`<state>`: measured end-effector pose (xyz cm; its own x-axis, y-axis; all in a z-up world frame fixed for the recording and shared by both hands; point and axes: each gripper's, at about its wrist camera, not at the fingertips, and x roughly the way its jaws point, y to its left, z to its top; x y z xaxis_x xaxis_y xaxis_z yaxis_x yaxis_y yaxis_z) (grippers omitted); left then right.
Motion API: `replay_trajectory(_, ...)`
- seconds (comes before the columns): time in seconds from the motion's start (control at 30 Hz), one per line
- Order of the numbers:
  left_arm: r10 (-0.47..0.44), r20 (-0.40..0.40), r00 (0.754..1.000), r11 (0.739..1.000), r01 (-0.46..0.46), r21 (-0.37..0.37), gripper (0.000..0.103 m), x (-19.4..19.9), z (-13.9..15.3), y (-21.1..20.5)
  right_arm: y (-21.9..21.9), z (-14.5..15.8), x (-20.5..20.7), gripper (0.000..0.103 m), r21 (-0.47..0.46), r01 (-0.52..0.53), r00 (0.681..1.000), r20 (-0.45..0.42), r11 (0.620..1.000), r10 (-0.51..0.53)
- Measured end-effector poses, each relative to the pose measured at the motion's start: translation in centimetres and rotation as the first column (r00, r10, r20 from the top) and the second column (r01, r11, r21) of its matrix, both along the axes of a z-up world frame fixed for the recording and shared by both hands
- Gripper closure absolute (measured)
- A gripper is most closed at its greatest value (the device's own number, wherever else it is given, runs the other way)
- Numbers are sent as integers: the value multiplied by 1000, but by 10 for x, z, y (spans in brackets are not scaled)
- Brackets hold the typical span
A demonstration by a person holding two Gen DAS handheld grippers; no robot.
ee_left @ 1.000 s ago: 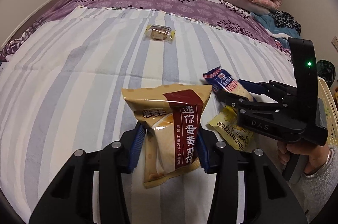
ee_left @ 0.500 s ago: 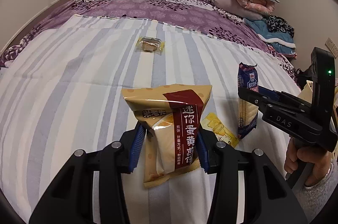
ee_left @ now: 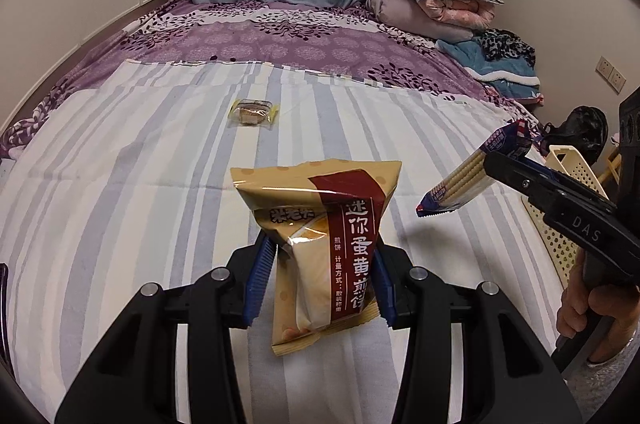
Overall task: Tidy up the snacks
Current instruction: 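Carry the cake bag and cracker pack toward the cream basket with both tools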
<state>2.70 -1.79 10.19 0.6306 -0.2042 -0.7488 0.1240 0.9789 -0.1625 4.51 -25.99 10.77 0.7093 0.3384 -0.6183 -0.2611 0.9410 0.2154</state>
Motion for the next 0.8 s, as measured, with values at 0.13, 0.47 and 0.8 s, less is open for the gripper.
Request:
replay_trajectory(0.13,-22,18,1000,1000,22,5,58,-5,9,-11,-18,15,-14,60,22,36,999,40,999,-36)
replay_trajectory(0.47,-85,47,995,996,84,21,58,-12,24,-41,-78,39,-52,60,68,178,978,98,982,-184)
replay_trajectory(0.8,-160,76,984,987,158,31,58,-17,41,-75,-152,57,-96,60,124,332,928,135,935,-347)
